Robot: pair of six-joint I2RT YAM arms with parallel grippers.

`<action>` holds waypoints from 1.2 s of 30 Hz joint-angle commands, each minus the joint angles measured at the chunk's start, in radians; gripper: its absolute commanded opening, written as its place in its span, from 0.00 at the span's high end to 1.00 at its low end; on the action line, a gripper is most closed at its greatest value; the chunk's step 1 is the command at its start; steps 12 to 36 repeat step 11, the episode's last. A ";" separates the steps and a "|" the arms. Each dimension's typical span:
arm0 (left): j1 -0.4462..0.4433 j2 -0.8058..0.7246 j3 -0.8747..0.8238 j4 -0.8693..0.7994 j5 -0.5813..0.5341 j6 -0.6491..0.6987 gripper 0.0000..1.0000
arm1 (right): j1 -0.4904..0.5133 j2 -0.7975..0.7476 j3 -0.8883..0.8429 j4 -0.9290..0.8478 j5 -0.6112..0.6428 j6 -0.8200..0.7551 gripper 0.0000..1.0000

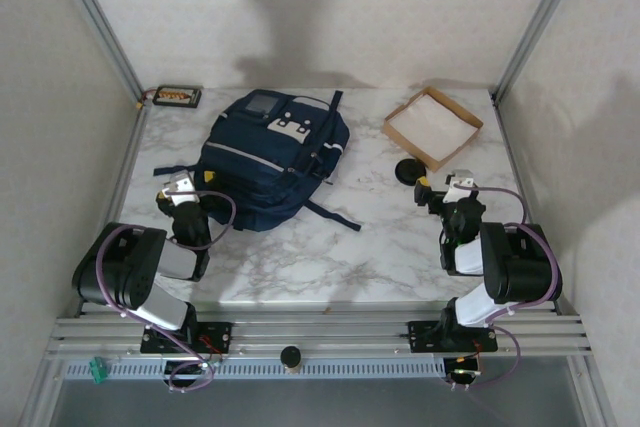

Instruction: Pack books, pencil case, and school supplies into a backpack

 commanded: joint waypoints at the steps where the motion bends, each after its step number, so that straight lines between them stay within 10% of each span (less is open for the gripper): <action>1: 0.010 0.007 0.021 0.027 0.022 -0.013 0.01 | 0.004 0.004 0.016 0.042 0.032 -0.007 0.01; 36: 0.010 0.009 0.021 0.030 0.019 -0.013 0.01 | 0.005 0.003 0.017 0.040 0.033 -0.007 0.01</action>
